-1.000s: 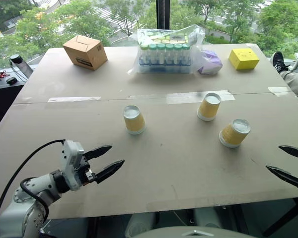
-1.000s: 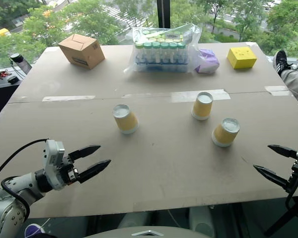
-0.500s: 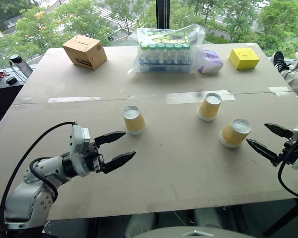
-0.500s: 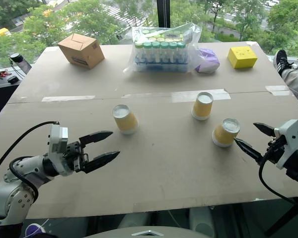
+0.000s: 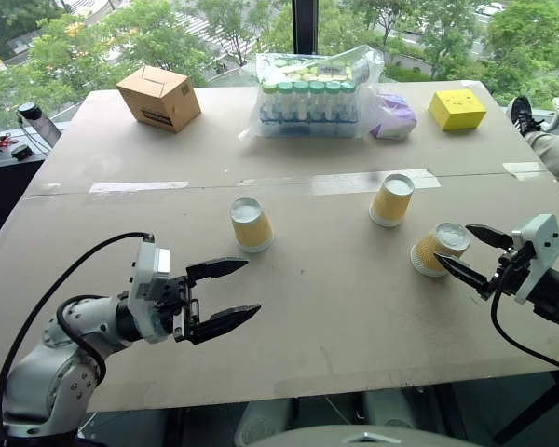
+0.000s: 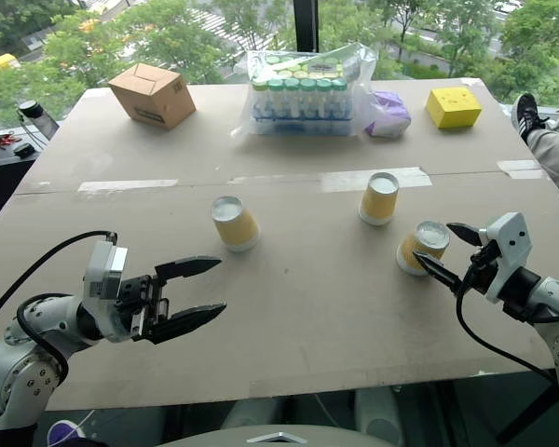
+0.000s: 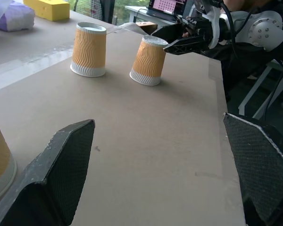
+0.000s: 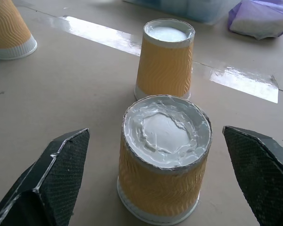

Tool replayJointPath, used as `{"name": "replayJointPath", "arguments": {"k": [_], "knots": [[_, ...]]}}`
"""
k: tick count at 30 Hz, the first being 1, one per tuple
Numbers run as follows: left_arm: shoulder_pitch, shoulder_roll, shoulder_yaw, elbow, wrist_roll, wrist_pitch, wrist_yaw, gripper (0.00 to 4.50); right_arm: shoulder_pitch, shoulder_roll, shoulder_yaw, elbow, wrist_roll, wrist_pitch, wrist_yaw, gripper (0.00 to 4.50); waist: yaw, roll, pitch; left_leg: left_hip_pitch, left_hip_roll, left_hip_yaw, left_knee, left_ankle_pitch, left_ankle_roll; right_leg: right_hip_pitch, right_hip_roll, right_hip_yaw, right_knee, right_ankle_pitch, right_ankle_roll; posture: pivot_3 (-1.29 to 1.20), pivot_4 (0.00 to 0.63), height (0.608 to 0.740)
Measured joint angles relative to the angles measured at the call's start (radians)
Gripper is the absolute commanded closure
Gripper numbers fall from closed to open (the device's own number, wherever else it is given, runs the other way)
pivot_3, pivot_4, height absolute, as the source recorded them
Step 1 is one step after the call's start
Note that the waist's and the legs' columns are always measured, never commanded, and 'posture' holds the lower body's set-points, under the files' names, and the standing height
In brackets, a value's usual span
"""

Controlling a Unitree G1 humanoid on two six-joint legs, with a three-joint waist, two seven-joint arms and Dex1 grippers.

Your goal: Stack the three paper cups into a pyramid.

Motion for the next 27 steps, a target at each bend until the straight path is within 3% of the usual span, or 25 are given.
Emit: {"name": "replayJointPath", "arguments": {"k": [8, 14, 22, 27], "knots": [[0.027, 0.001, 0.002, -0.003, 0.0, 0.0, 0.0, 0.05, -0.073, 0.013, 0.051, 0.058, -0.039, -0.008, -0.022, 0.0, 0.0, 0.0, 0.0, 0.0, 0.0, 0.0, 0.0, 0.0, 0.0, 0.0, 0.0, 0.0, -0.001, 0.0, 0.0, 0.0, 0.15, 0.74], [0.043, 0.001, 0.007, -0.01, 0.0, 0.0, 0.002, 0.0, -0.086, 0.02, 0.074, 0.058, -0.044, -0.004, -0.036, 1.94, 0.001, 0.0, 0.0, 0.0, 0.0, 0.0, 0.0, 0.0, 0.0, 0.0, 0.0, 0.0, -0.001, 0.0, 0.0, 0.0, 0.15, 0.74], [0.043, 0.001, 0.008, -0.01, 0.0, -0.001, 0.006, 0.0, -0.087, 0.006, 0.097, -0.029, -0.031, 0.043, -0.03, 1.94, 0.0, 0.0, 0.0, 0.0, 0.0, 0.0, 0.0, 0.0, 0.0, 0.0, 0.0, 0.0, -0.001, 0.0, 0.0, 0.0, 0.15, 0.74], [0.037, 0.001, 0.009, -0.01, 0.0, 0.0, 0.015, 0.0, -0.165, -0.001, 0.21, -0.147, -0.012, 0.114, -0.036, 1.94, -0.007, 0.0, 0.001, 0.0, 0.0, -0.001, 0.0, 0.0, 0.0, 0.0, 0.0, 0.0, -0.001, 0.0, 0.0, 0.0, 0.15, 0.74]]}}
